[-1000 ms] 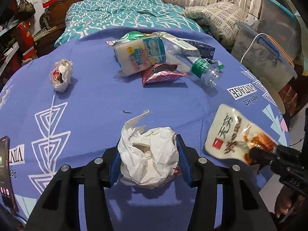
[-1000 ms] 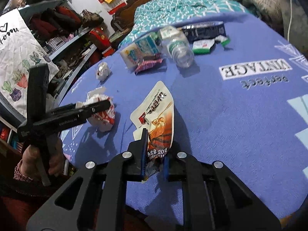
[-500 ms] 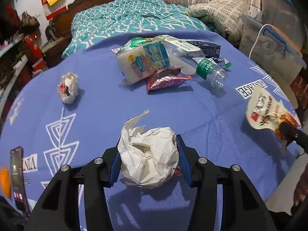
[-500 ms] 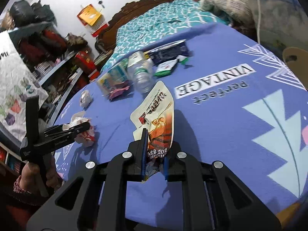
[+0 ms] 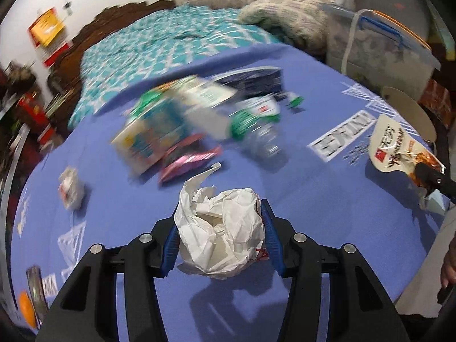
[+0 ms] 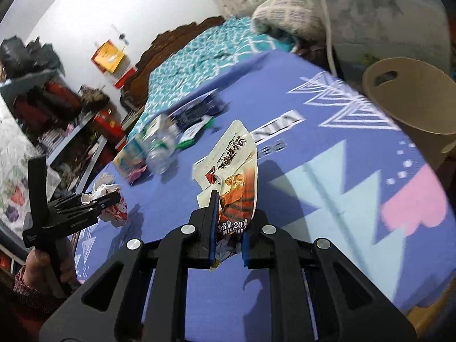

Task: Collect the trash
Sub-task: 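Carry the tissue and snack bag with both tools to the bin, then open both tools to drop the tissue and snack bag into the bin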

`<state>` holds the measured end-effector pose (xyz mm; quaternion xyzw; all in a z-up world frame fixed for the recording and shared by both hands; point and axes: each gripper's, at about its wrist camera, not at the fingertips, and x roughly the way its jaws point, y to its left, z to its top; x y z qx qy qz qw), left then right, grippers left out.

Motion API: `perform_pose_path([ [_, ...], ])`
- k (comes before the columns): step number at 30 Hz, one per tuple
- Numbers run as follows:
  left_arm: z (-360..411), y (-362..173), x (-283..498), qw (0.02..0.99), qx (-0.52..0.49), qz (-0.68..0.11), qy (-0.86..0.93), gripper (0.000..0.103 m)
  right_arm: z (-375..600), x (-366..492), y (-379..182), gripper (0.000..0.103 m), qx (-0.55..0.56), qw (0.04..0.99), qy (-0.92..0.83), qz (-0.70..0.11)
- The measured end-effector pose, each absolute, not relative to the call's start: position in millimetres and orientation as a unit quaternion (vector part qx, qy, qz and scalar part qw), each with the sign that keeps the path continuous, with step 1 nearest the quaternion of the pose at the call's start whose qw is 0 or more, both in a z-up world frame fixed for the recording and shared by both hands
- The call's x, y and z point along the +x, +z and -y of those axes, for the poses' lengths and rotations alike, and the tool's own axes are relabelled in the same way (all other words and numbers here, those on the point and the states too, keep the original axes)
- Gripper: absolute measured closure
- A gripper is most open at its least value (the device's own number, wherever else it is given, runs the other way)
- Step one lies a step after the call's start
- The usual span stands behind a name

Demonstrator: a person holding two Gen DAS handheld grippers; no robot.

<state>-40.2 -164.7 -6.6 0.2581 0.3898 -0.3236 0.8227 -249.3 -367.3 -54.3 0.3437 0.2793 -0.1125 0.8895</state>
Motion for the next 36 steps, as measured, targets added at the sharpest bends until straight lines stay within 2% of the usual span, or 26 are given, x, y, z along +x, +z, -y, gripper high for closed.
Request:
perform_pose_path([
  [12,317,11,-64,0.744,0.268,-0.392,-0.47,0.055,444,-308,-55,0.087,0.373,0.878,-0.205,-0.22],
  [22,482,10,-124,0.636,0.249,-0.402,-0.61,0.053,532,-357,-63,0.087,0.396,0.843,-0.314,-0.183],
  [23,492,8,-129,0.627,0.244,-0.407,-0.617,0.05,539,-357,-64,0.084,0.399,0.84,-0.32,-0.182],
  [25,517,1,-136,0.612,0.229,-0.418,-0.631,0.037,548,-358,-65,0.081,0.401,0.837,-0.329,-0.174],
  [26,528,-3,-137,0.612,0.224,-0.42,-0.632,0.024,553,-357,-66,0.068,0.402,0.834,-0.336,-0.173],
  [27,536,-6,-138,0.615,0.223,-0.421,-0.628,0.023,557,-357,-67,0.055,0.408,0.831,-0.338,-0.169],
  [28,545,-11,-139,0.619,0.224,-0.425,-0.621,0.023,560,-359,-67,0.03,0.415,0.829,-0.34,-0.16],
  [32,539,-10,-127,0.627,0.196,-0.445,-0.608,0.024,556,-362,-58,0.03,0.394,0.836,-0.354,-0.144],
  [36,504,7,-113,0.645,0.177,-0.428,-0.607,0.024,548,-360,-53,0.033,0.396,0.838,-0.35,-0.135],
])
